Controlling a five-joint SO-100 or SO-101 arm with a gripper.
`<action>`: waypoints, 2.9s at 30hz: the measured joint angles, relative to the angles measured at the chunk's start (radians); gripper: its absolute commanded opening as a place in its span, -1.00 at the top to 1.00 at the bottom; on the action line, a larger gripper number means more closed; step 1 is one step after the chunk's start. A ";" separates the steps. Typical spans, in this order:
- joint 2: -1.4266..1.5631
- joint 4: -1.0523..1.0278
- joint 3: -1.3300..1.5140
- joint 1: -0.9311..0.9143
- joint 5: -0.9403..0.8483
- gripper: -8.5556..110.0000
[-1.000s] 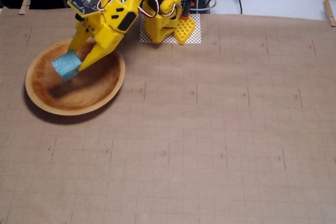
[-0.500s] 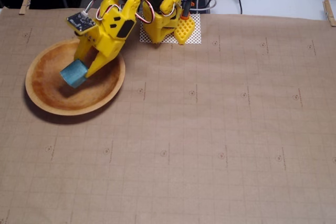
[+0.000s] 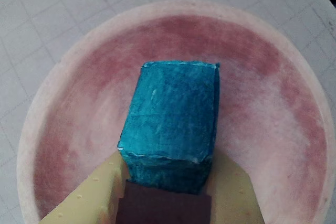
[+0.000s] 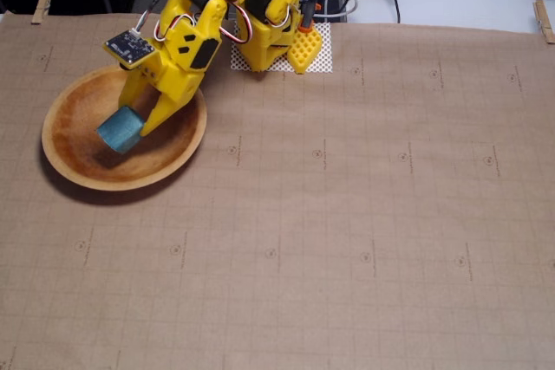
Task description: Grasp a blue block and put it in the bowl.
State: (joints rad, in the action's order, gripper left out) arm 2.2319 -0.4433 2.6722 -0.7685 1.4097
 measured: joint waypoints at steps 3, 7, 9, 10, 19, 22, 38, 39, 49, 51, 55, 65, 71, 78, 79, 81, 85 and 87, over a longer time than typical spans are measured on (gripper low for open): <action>0.000 0.000 0.000 0.000 0.000 0.41; 0.000 0.000 0.000 0.002 0.012 0.32; 0.000 0.000 0.000 0.002 0.028 0.29; 0.000 0.000 0.000 0.002 0.032 0.29; 0.000 -0.006 -0.006 0.002 0.041 0.29; 0.029 -0.009 -0.025 0.003 0.041 0.34; 0.460 -0.474 -0.238 0.115 0.051 0.45; 0.472 -0.495 -0.250 0.123 0.051 0.45; 0.548 -0.664 -0.364 0.284 0.084 0.67; 0.548 -0.692 -0.377 0.327 0.091 0.70; 0.548 -0.736 -0.405 0.391 0.092 0.76; 0.548 -0.772 -0.446 0.546 0.092 0.91; 0.548 -0.772 -0.446 0.650 0.092 0.91; 0.565 -0.772 -0.364 0.727 0.092 0.91; 0.594 -0.772 -0.316 0.735 0.092 0.91; 0.643 -0.772 -0.261 0.744 0.092 0.91; 0.761 -0.772 -0.140 0.742 0.092 0.91; 0.798 -0.772 -0.097 0.741 0.092 0.91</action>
State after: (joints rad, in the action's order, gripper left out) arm 3.0296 -1.2149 2.5756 -0.0276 1.5018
